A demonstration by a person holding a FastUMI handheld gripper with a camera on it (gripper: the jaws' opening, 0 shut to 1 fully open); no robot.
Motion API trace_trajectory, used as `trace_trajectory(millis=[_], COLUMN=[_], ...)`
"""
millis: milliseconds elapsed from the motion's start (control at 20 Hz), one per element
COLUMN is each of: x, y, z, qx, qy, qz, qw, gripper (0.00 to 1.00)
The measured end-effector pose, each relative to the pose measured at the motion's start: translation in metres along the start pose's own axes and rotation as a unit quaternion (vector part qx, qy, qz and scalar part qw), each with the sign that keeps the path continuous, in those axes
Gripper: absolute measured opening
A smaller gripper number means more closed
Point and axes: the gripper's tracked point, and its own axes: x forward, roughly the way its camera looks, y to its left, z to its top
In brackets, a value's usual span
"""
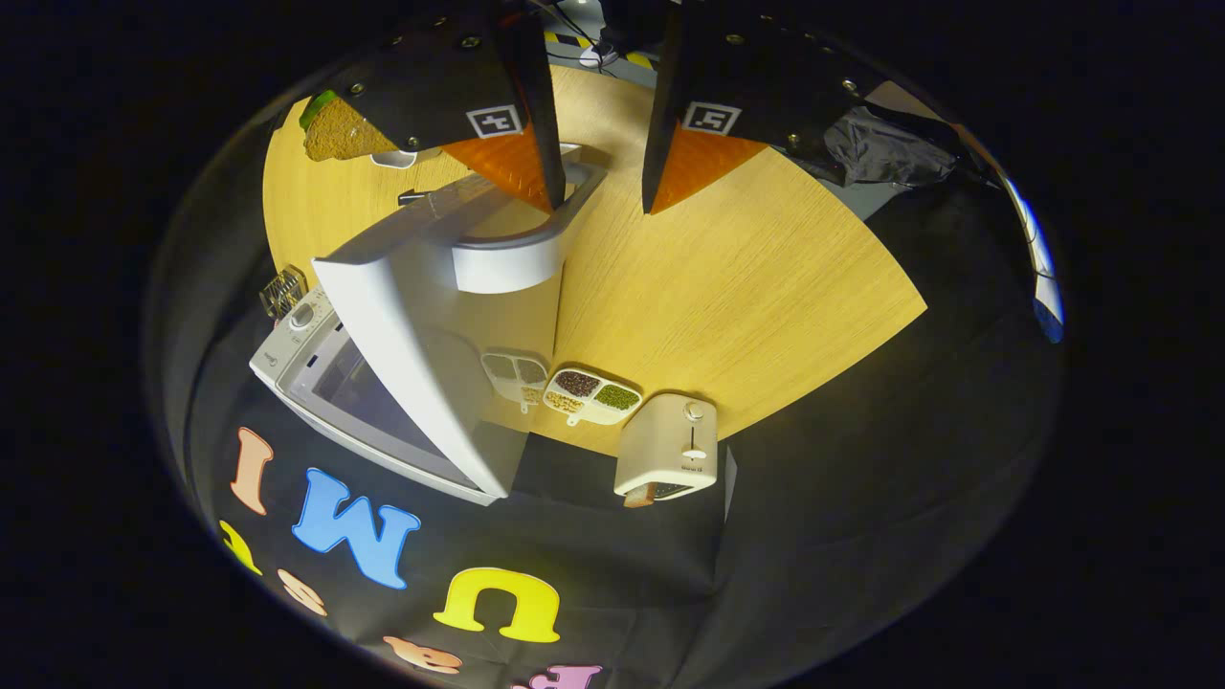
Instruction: Open the microwave, put the food inside, and close the microwave door.
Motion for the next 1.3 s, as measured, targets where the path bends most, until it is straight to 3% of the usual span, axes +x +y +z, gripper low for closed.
trace_trajectory(millis=[150,350,650,700,750,850,1050,1300], x=[-0.003,-0.012,-0.049,-0.059,-0.069,-0.091,-0.126,-0.147], y=[0.01,0.04,0.067,0.074,0.072,0.061,0.045,-0.005], z=[0.002,0.021,0.071,0.077,0.082,0.097,0.114,0.122], qx=[-0.004,-0.01,-0.018,-0.009,-0.01,-0.018,0.002,0.006], qy=[-0.001,-0.034,-0.12,-0.127,-0.141,-0.172,-0.211,-0.246], qz=[0.021,0.094,0.217,0.249,0.26,0.274,0.314,0.291], qw=[1.0,0.995,0.969,0.96,0.955,0.946,0.926,0.925], gripper=[0.46,0.46,0.44,0.48,0.75,0.93,0.97,0.97])
